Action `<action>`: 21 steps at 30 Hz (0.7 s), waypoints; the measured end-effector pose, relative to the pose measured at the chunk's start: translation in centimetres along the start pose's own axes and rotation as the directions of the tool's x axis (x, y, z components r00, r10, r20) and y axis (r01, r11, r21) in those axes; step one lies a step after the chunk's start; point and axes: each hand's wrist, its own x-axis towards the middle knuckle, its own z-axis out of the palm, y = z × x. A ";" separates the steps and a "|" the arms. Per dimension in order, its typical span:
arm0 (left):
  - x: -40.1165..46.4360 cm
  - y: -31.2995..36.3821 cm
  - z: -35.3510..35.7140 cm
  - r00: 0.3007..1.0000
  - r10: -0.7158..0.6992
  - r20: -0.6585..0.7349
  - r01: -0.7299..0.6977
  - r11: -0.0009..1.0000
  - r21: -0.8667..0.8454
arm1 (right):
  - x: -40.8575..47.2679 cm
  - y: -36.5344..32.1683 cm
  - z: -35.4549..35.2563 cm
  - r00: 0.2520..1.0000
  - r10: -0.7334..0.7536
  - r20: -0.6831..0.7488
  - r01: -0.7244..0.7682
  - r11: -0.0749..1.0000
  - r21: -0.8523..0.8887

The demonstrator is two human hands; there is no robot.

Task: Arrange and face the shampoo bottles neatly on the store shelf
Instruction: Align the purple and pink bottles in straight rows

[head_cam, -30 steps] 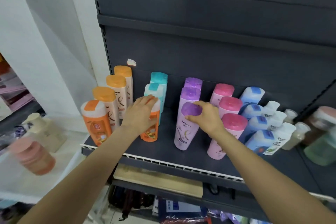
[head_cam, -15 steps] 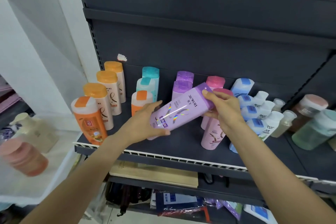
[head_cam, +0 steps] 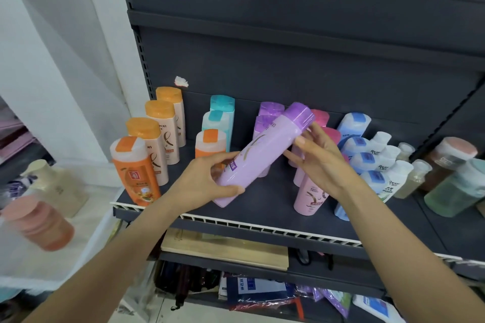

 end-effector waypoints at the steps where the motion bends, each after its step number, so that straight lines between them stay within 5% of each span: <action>1: 0.0 0.2 -0.1 0.999 -0.021 0.043 0.024 0.997 -0.072 | 0.2 0.1 0.2 1.000 0.011 0.000 -0.011 1.000 0.014; 7: 0.1 0.5 -0.5 0.987 -0.056 0.149 0.095 0.958 -0.271 | 0.9 0.3 1.0 0.980 0.040 -0.194 -0.041 0.999 -0.002; 14: 1.1 0.6 -0.5 0.991 -0.055 0.119 0.070 0.990 -0.125 | 1.1 -1.0 2.4 0.896 -0.001 -0.443 -0.129 0.956 -0.263; 21: 1.1 0.8 -0.4 0.984 -0.046 0.171 0.072 0.986 -0.153 | 0.6 -2.1 2.6 0.890 0.060 -0.453 -0.211 0.933 -0.292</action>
